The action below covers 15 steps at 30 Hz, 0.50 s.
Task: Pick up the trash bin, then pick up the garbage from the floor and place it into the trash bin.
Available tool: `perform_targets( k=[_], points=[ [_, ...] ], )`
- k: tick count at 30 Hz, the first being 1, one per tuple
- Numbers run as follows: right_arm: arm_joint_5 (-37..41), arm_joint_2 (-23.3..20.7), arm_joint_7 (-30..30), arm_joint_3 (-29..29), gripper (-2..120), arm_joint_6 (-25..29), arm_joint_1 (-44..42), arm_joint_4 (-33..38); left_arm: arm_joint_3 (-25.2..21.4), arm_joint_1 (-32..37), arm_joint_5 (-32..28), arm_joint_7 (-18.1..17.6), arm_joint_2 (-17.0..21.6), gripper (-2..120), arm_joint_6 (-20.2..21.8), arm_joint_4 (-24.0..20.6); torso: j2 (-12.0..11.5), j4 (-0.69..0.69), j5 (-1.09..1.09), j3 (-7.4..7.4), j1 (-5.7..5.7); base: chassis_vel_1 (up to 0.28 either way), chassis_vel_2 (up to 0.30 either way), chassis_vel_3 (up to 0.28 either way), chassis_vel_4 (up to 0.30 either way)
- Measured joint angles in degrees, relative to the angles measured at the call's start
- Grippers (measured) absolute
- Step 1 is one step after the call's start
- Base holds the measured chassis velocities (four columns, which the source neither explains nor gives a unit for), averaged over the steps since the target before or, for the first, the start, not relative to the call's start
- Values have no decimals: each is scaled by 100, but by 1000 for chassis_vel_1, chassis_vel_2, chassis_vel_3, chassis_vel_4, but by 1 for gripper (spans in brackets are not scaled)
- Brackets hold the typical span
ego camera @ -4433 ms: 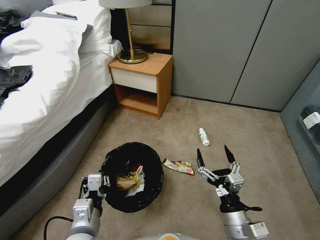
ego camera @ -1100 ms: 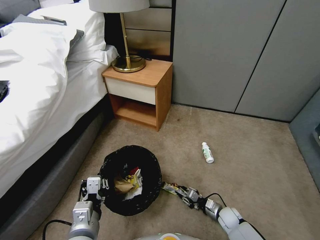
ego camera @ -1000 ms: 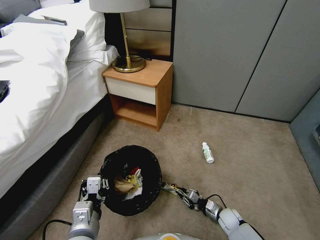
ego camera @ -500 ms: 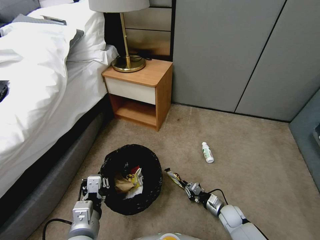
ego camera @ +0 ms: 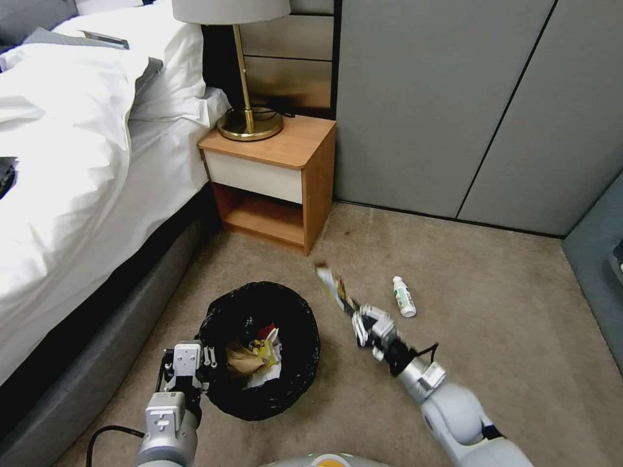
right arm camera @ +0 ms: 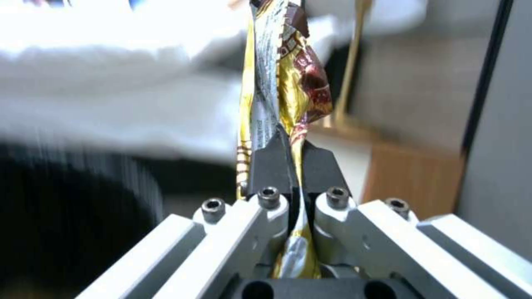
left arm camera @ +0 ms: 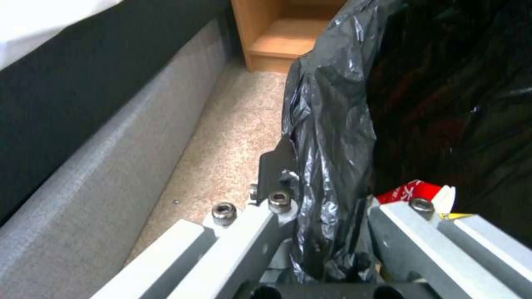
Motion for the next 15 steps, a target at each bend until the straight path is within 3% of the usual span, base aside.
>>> perform_targets(
  k=[8, 15],
  points=[
    [-150, -5, 381, -527, 0, -226, 1, 995, -9, -22, -14, 13, 43, 1, 0, -5, 0, -1, 1, 0, 0, 0, 0, 0, 0],
    [-352, -94, 478, -1029, 0, -436, 175, 957, 28, -56, -20, 14, 29, 1, 12, -8, 0, 0, 1, 0, 0, 0, 0, 0, 0]
  ],
)
